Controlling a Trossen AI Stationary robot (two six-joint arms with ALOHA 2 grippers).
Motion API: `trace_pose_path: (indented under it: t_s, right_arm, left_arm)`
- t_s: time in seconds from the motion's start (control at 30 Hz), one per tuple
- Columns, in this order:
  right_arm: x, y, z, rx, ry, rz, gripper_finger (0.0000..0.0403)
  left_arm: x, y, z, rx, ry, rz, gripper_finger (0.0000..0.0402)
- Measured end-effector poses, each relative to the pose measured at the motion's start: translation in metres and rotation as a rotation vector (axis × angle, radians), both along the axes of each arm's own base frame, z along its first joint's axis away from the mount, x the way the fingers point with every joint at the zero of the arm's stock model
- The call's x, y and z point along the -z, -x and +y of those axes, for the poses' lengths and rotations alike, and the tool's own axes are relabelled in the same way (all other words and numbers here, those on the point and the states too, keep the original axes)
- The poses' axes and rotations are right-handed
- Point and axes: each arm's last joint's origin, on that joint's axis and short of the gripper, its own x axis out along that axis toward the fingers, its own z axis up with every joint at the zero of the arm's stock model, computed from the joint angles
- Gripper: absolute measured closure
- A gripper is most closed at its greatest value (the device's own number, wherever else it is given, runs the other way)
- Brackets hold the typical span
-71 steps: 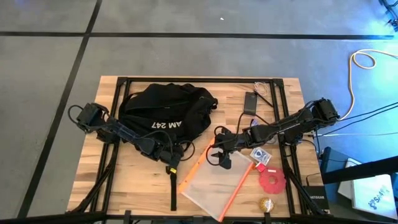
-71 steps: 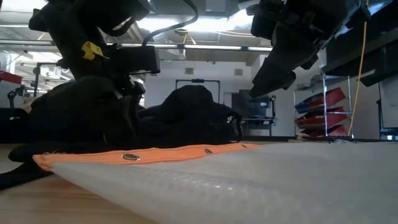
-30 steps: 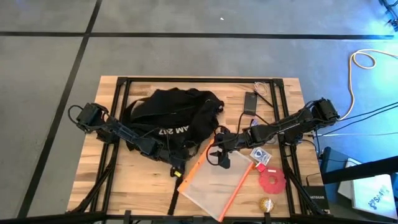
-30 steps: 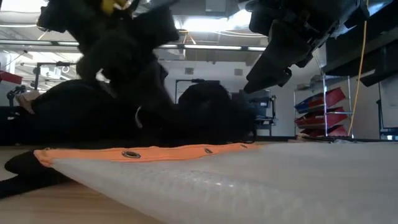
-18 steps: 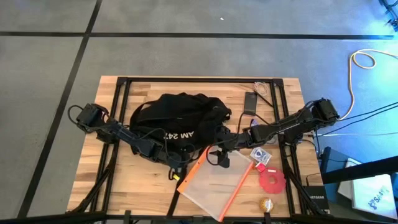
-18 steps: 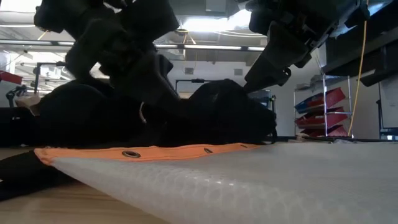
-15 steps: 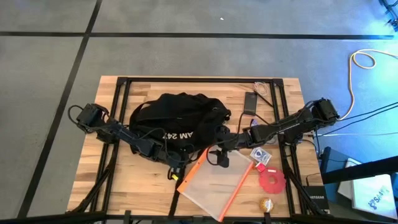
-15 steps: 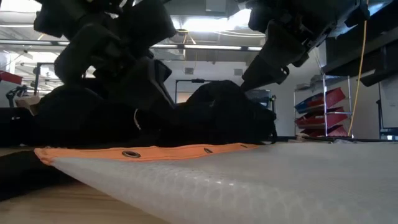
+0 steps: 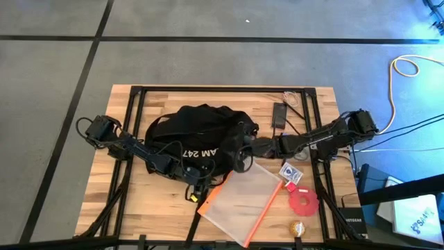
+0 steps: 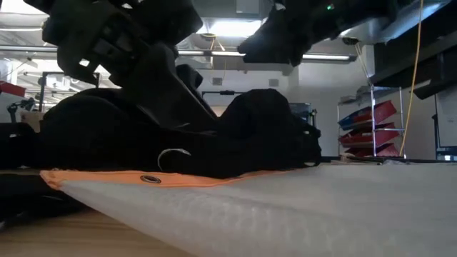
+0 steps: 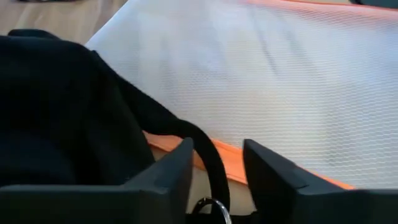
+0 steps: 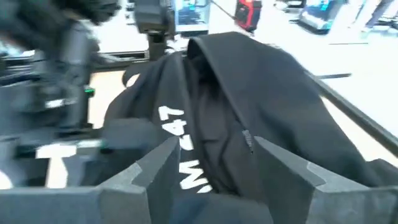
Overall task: Unpack backpack
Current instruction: Move the black backpack to the top left of the table
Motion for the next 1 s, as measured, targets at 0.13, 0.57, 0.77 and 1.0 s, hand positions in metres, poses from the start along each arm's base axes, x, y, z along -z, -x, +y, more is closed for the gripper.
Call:
trace_pose_path:
  t_s: [0.13,0.57,0.77,1.0]
  right_arm:
    - [0.005,0.001,-0.011,0.050,-0.036,0.041,0.0221]
    - [0.017,0.007,-0.009,0.019,-0.077,0.176,0.0221]
    - [0.017,0.007,-0.009,0.020,-0.081,0.176,0.0221]
    - [0.017,0.007,-0.009,0.028,-0.098,0.172,0.0221]
  left_arm:
    - [0.000,0.000,0.001,-0.017,-0.028,-0.004,0.0211]
    - [0.020,0.016,0.035,-0.407,-0.301,0.177,0.0176]
    - [0.030,0.021,0.070,-0.559,-0.340,0.206,0.0176]
    - [0.038,0.029,0.121,-0.754,-0.445,0.268,0.0176]
